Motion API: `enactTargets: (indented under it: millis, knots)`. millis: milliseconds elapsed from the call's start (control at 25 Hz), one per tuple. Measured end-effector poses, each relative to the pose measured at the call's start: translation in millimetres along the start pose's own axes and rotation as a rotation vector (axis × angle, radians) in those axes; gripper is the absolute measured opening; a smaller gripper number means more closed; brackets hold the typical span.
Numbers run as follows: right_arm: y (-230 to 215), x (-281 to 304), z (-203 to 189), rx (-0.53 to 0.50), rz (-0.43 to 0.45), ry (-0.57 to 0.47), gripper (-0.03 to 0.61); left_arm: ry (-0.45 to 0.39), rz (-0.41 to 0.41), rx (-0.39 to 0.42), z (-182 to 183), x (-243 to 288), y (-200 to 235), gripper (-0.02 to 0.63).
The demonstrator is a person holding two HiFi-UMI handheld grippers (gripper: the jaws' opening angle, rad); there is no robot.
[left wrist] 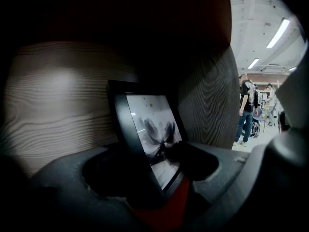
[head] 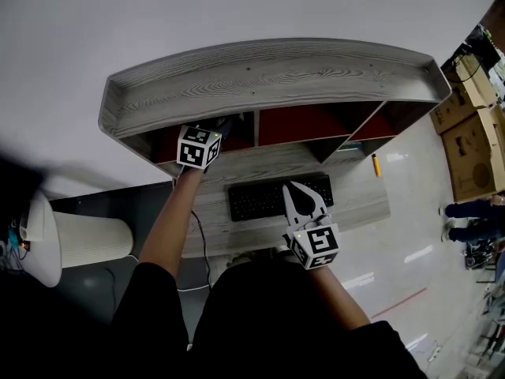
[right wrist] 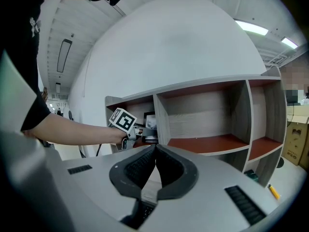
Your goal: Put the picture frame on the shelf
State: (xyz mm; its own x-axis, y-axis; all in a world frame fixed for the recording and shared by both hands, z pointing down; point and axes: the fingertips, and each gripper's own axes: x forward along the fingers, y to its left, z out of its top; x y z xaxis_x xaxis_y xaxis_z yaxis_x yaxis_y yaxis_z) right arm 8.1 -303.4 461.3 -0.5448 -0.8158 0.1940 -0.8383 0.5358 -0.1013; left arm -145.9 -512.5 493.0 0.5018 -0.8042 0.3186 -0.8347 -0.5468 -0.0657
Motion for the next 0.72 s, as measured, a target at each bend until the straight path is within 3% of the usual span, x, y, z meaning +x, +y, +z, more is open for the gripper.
enactTargets:
  millis: [120,400,720]
  knots:
    - [-0.9,-4.0,-0.6,0.006,0.001,0.000,0.012,0.000,0.009,-0.005,-2.5,-4.5,2.1,0.352]
    - [-0.8,-12.6,-3.3,0.007,0.008,-0.002,0.012,-0.017,0.040,-0.057,-3.1,-25.2,6.4,0.359]
    - [-6.4,-16.3,4.2,0.012,0.008,-0.025,0.012,-0.077,0.120,-0.164,-16.4,-83.8,-3.1,0.358]
